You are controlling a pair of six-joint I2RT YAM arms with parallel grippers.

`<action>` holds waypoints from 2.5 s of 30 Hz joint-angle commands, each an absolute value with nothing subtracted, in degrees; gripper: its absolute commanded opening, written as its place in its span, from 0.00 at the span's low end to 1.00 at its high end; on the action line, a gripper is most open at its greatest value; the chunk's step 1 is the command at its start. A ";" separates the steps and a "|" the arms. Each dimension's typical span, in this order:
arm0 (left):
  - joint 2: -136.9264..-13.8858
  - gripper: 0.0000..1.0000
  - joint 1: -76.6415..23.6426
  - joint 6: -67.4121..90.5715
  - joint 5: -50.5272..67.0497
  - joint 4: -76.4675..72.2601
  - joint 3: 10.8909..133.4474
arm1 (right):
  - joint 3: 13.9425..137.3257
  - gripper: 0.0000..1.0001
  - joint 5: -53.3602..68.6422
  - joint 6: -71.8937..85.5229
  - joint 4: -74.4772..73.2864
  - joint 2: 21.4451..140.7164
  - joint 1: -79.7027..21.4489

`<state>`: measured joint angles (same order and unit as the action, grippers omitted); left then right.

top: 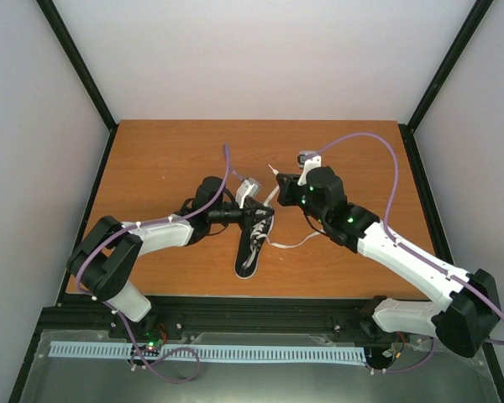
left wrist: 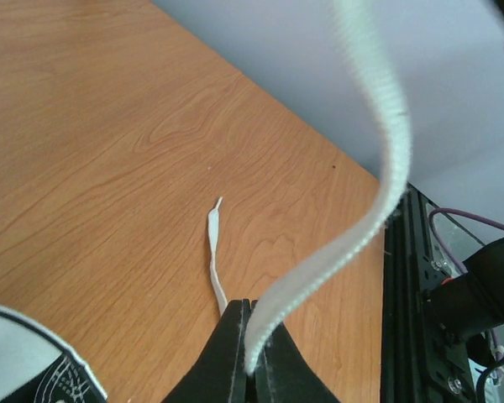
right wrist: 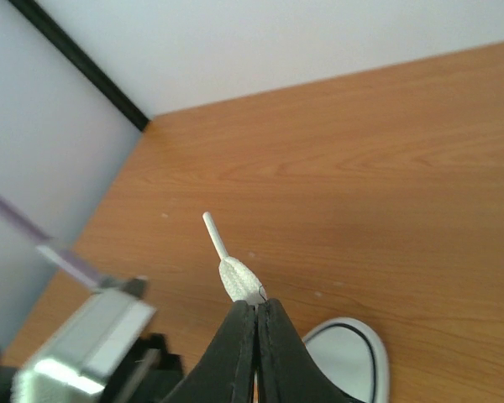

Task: Tie the shoes

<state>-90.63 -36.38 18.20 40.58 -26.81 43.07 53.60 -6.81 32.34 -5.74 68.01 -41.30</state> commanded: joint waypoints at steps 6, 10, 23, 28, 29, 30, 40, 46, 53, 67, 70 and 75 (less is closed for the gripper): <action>-87.74 0.01 -36.79 16.40 27.04 -14.45 45.18 | 58.24 0.11 -11.99 35.05 -12.51 80.91 -38.54; -88.73 0.01 -36.12 16.69 22.87 -10.84 45.14 | 58.81 0.61 -10.04 36.54 -14.17 84.76 -36.14; -86.07 0.04 -35.95 15.91 20.50 -14.20 39.16 | 40.53 0.97 -9.86 44.69 -22.15 72.48 -34.45; -85.65 0.04 -35.95 16.27 20.41 -14.06 38.76 | 35.20 0.97 -4.48 47.79 -19.35 74.07 -34.45; -85.64 0.04 -35.95 16.31 20.63 -14.14 38.76 | 35.15 0.97 -3.86 47.80 -18.57 74.70 -34.45; -85.61 0.04 -35.95 16.41 20.85 -14.21 38.84 | 35.46 0.96 -3.66 47.77 -18.00 75.62 -34.45; -83.47 0.04 -35.95 16.01 21.59 -13.66 38.32 | 36.45 0.89 -7.19 51.53 -16.86 82.08 -34.45; -83.08 0.02 -35.95 15.99 22.24 -13.62 38.32 | 36.38 0.70 -6.82 50.45 -14.45 82.86 -34.57; -83.21 0.01 -35.95 15.63 22.64 -13.36 38.50 | 36.26 0.41 -5.56 48.03 -11.77 84.06 -34.97; -83.51 0.01 -35.95 14.98 23.83 -13.53 38.63 | 38.76 0.03 -7.70 45.54 -14.86 85.01 -35.16; -84.13 0.02 -35.95 14.60 25.24 -13.29 39.00 | 40.38 0.03 -8.41 43.62 -15.19 80.84 -35.22; -85.42 0.05 -35.95 14.58 30.09 -15.05 39.45 | 43.21 0.03 -2.82 40.02 -9.72 73.68 -35.23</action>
